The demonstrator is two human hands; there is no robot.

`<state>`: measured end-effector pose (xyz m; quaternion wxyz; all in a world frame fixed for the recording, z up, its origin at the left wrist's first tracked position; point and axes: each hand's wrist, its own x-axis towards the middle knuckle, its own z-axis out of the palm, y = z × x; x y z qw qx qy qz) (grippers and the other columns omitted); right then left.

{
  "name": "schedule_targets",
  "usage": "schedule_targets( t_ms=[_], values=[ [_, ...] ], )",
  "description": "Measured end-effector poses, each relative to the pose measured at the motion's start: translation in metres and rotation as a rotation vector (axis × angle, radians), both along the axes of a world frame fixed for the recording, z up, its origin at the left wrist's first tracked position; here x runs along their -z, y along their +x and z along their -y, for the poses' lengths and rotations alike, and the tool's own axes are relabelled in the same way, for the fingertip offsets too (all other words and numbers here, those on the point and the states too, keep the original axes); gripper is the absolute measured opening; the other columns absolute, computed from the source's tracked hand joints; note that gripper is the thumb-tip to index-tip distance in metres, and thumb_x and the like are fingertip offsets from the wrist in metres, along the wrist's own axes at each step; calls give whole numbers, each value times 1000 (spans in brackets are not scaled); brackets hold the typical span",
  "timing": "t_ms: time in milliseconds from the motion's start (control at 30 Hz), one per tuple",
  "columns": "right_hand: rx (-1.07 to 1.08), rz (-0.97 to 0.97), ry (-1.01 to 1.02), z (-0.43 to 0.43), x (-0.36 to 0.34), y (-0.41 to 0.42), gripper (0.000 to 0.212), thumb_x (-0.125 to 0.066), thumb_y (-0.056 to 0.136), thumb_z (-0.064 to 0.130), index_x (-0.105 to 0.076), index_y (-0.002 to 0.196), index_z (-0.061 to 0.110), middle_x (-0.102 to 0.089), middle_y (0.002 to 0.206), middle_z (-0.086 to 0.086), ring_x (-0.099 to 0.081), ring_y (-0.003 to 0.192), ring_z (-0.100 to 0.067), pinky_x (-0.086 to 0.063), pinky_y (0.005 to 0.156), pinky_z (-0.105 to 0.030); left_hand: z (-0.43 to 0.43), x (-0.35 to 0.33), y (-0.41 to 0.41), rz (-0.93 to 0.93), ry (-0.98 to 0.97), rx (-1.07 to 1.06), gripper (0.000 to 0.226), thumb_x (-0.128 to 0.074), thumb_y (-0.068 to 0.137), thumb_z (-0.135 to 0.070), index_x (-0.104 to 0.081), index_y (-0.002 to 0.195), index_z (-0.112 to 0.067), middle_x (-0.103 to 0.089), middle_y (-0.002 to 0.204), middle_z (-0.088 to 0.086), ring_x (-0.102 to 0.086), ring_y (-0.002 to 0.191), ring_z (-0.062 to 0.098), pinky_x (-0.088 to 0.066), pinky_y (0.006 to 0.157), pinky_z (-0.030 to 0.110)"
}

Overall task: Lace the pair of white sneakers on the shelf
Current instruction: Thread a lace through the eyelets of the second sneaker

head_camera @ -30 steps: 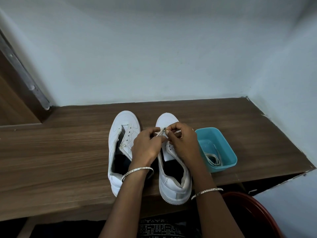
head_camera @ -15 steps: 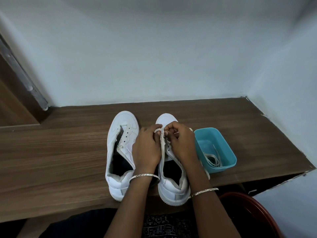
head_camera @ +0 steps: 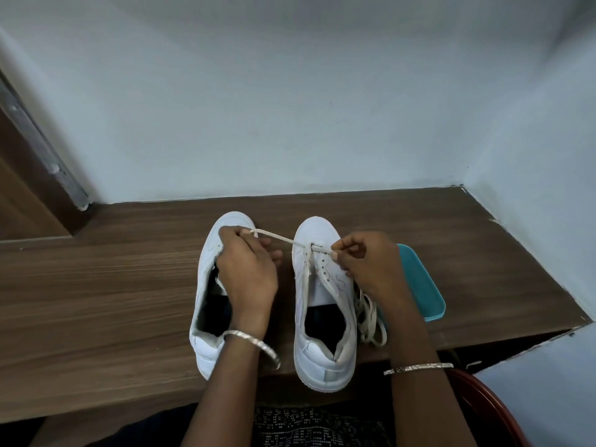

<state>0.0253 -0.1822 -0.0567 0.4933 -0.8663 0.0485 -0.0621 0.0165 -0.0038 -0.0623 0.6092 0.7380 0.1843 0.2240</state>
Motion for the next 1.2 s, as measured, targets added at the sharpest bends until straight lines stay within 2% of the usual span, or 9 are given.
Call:
schedule_targets(
  t_ms=[167, 267, 400, 500, 600, 700, 800, 1000, 1200],
  values=[
    [15, -29, 44, 18, -9, -3, 6, -83, 80, 15, -78, 82, 17, -74, 68, 1, -65, 57, -7, -55, 60, -29, -23, -31, -2, -17, -842, 126, 27, -28, 109, -17, -49, 93, -13, -76, 90, 11, -75, 93, 26, -59, 86, 44],
    [13, -32, 70, 25, -11, -7, 6, -83, 80, 17, -77, 80, 20, -74, 68, 2, -63, 56, -7, -52, 59, -27, -33, -37, -2, 95, -1129, 137, 25, -35, 109, -19, -52, 93, -10, -65, 65, 6, -66, 63, 17, -62, 68, 41],
    [36, 11, 115, 29, -13, -9, 8, -80, 82, 16, -78, 84, 23, -75, 76, 3, -67, 70, -9, -51, 65, -25, -39, -33, -3, 167, -685, 157, 22, -44, 106, -19, -54, 87, -19, -40, 57, -8, -34, 50, 8, -38, 52, 25],
    [8, 31, 324, 23, -19, -10, 13, -72, 89, 5, -77, 94, 16, -75, 85, -5, -67, 70, -13, -58, 71, -25, -34, -29, -6, 145, 66, 271, 15, -59, 99, -37, -66, 99, -24, -46, 61, -15, -43, 56, 2, -37, 58, 22],
    [-10, 49, 459, 11, -21, -8, 16, -67, 91, -1, -75, 98, 12, -74, 87, -7, -65, 67, -16, -60, 71, -31, -25, -20, -7, 59, 691, 407, 40, -70, 90, -40, -66, 125, -22, -62, 94, -10, -57, 89, 12, -41, 75, 27],
    [43, 61, 500, 0, -17, -8, 13, -67, 92, 0, -73, 98, 9, -70, 81, -4, -58, 55, -13, -56, 56, -30, -18, -8, -6, -141, 1036, 408, 29, -63, 92, -36, -69, 118, -22, -58, 110, 9, -58, 104, 30, -46, 83, 38],
    [121, 106, 466, -7, -13, -10, 10, -70, 90, 3, -74, 96, 10, -70, 80, -3, -56, 50, -10, -52, 51, -26, -13, -4, -6, -140, 1060, 367, 17, -62, 92, -27, -75, 97, -16, -55, 98, 11, -58, 92, 34, -47, 77, 41],
    [225, 166, 563, -28, -3, -24, 9, -72, 89, 5, -74, 95, 11, -72, 81, -5, -59, 53, -13, -55, 55, -27, -2, -3, -11, -40, 840, 305, 9, -64, 90, -20, -69, 91, -12, -48, 94, 6, -58, 76, 34, -43, 65, 35],
    [298, 127, 619, -32, 5, -27, 9, -75, 87, 9, -74, 96, 9, -73, 82, -9, -58, 49, -11, -53, 51, -28, 1, 1, -11, -63, 632, 293, 11, -59, 93, -20, -66, 87, -13, -69, 78, 1, -62, 76, 24, -40, 64, 32]
  ],
)
